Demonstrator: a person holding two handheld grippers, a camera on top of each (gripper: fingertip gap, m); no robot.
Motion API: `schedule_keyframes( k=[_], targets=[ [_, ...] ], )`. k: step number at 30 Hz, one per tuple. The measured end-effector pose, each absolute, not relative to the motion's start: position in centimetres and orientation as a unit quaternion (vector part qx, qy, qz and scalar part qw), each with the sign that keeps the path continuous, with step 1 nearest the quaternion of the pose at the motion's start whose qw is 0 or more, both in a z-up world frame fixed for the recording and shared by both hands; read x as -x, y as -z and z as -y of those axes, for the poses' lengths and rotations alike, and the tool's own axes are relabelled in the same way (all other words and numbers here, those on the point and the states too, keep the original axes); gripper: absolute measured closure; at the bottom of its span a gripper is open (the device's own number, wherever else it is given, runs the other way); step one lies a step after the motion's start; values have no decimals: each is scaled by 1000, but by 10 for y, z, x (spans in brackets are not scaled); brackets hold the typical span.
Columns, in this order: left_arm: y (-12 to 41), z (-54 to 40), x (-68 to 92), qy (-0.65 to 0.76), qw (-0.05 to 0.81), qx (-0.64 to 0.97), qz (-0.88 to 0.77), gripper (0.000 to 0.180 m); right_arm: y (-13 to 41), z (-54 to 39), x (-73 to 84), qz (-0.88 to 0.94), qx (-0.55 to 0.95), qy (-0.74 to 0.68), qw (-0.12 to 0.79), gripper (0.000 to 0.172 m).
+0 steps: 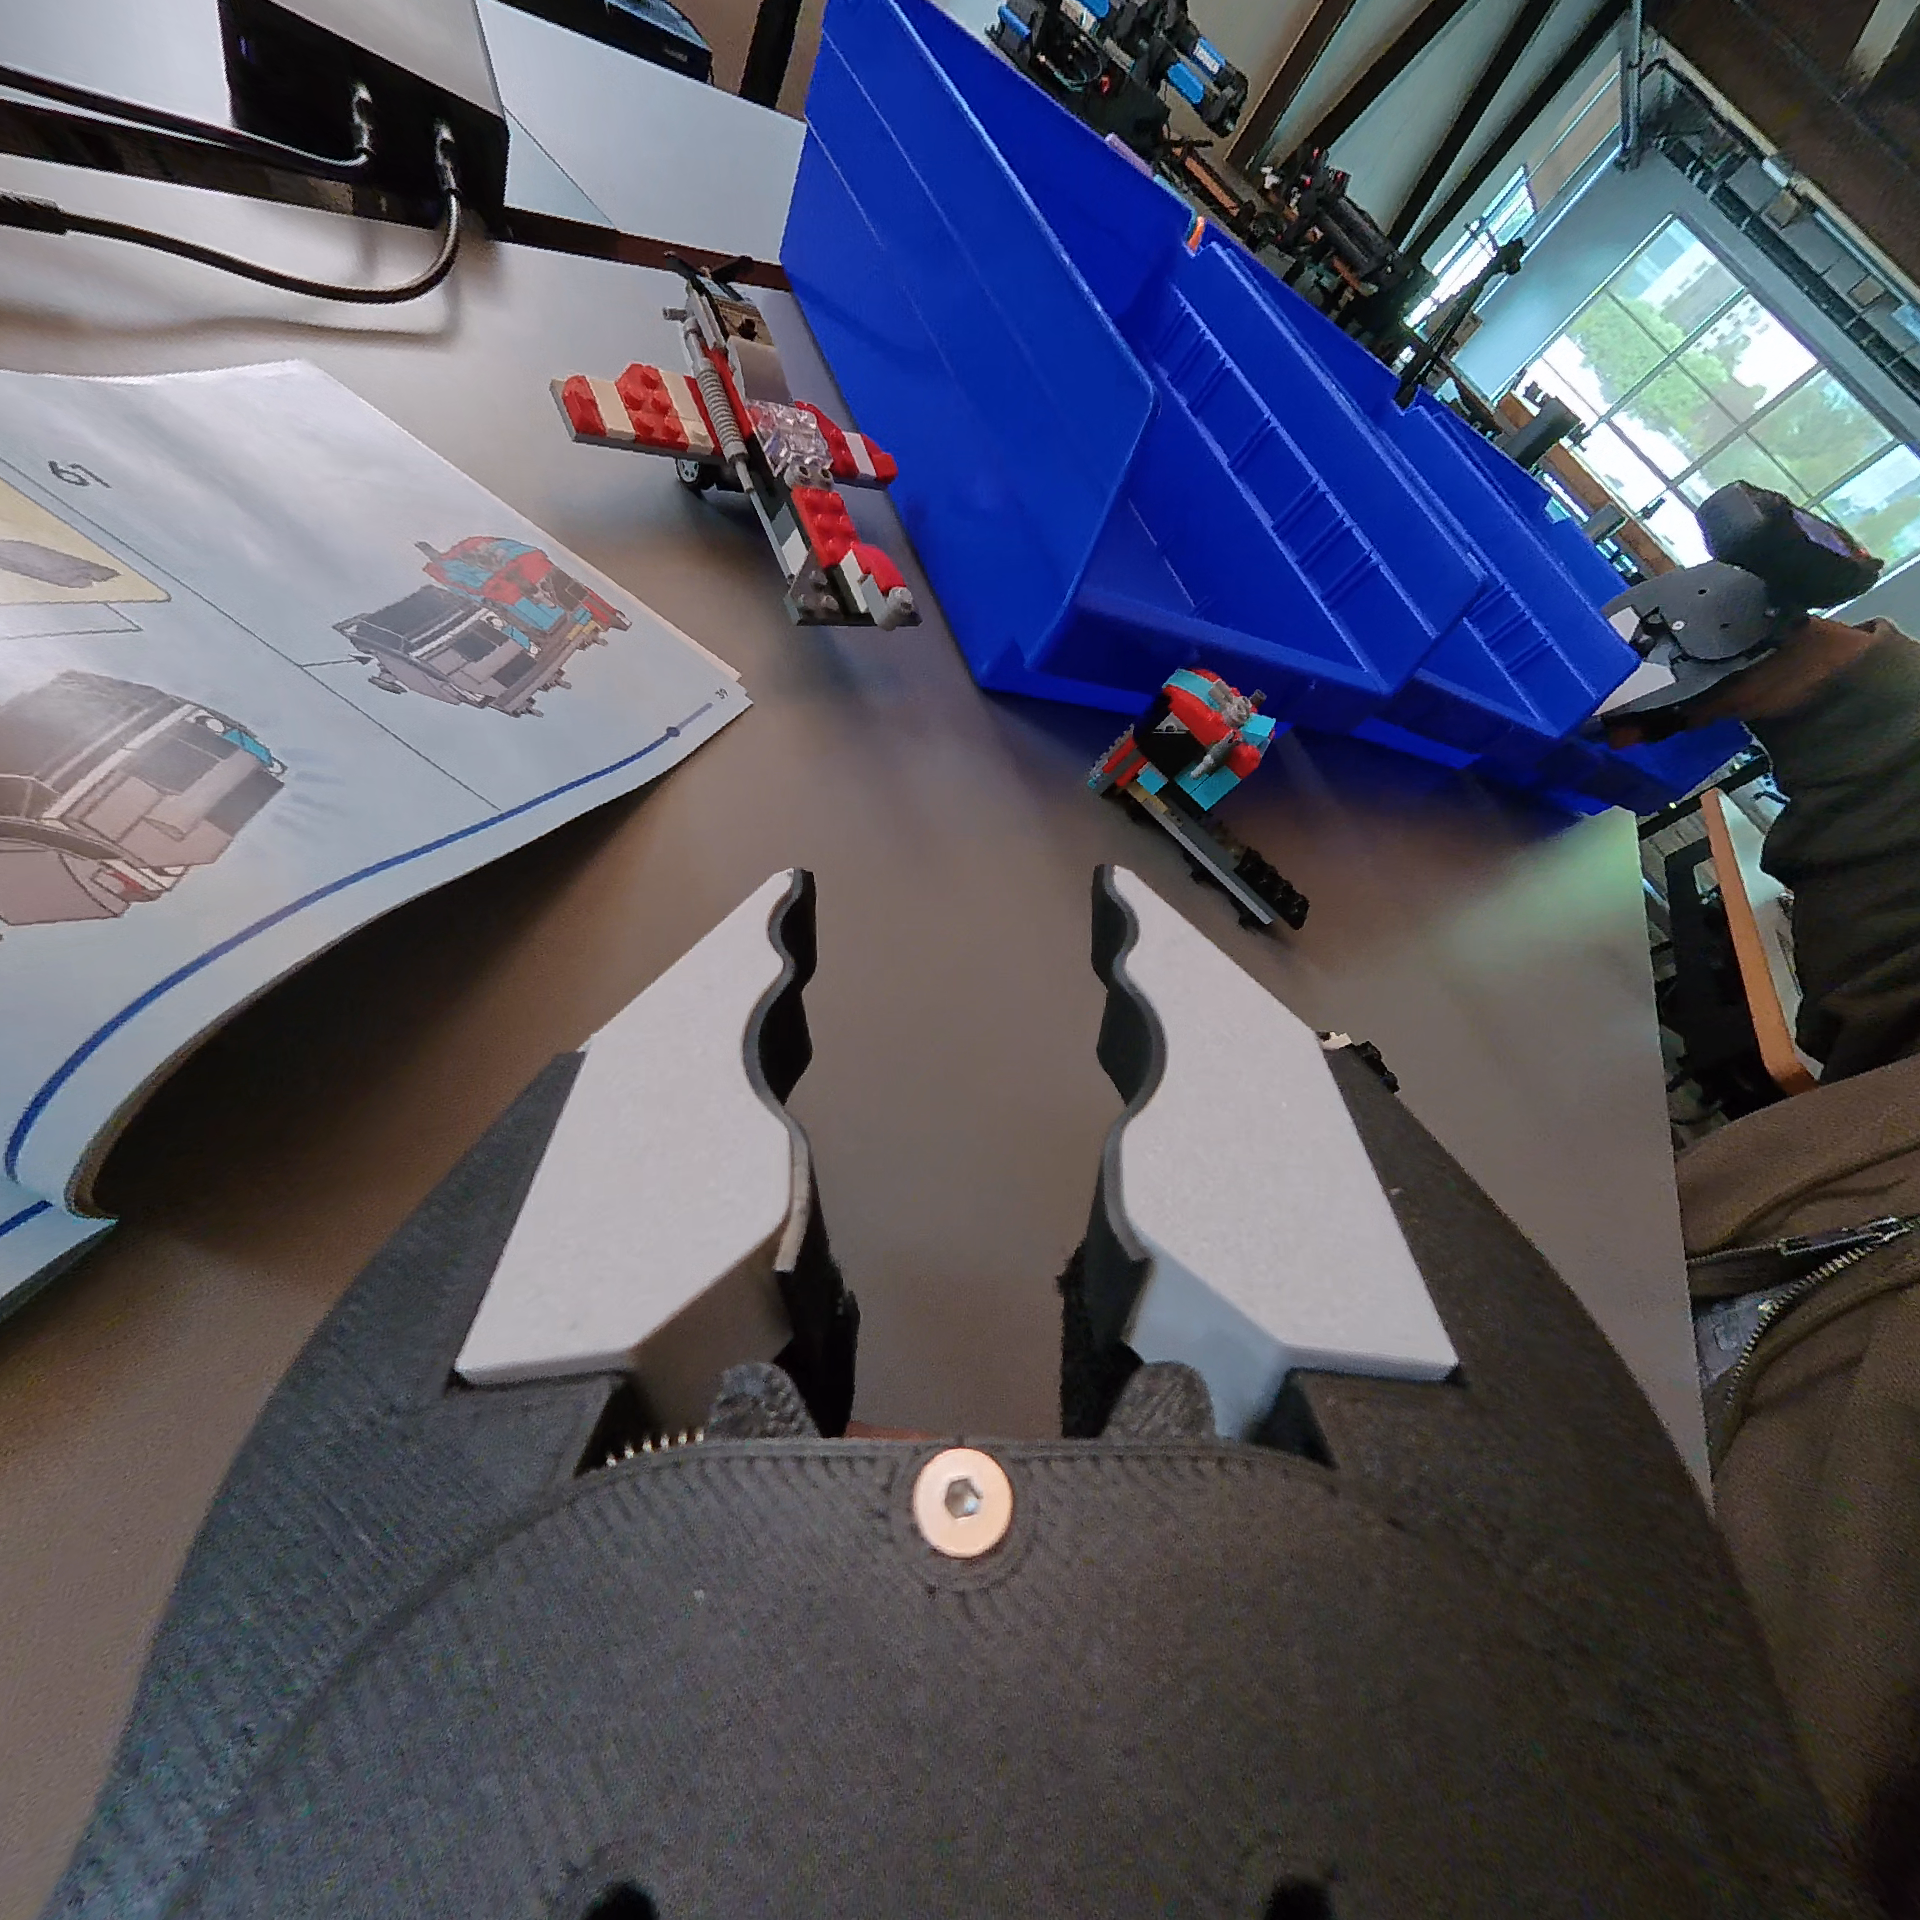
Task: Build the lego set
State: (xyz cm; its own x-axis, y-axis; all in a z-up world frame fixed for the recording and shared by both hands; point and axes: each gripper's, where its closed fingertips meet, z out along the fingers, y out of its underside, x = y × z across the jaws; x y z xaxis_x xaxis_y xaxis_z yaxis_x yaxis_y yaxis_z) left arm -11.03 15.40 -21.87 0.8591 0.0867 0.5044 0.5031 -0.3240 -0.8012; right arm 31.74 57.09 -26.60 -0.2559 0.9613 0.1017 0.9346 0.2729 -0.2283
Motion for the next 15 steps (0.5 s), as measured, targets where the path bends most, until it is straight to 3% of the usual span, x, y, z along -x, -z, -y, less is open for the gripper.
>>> schedule_keyframes(
  k=[15],
  targets=[
    [218, -154, 109, 181, 554, 793, 178, 126, 256, -567, -314, 785, 600, -88, 126, 163]
  ],
)
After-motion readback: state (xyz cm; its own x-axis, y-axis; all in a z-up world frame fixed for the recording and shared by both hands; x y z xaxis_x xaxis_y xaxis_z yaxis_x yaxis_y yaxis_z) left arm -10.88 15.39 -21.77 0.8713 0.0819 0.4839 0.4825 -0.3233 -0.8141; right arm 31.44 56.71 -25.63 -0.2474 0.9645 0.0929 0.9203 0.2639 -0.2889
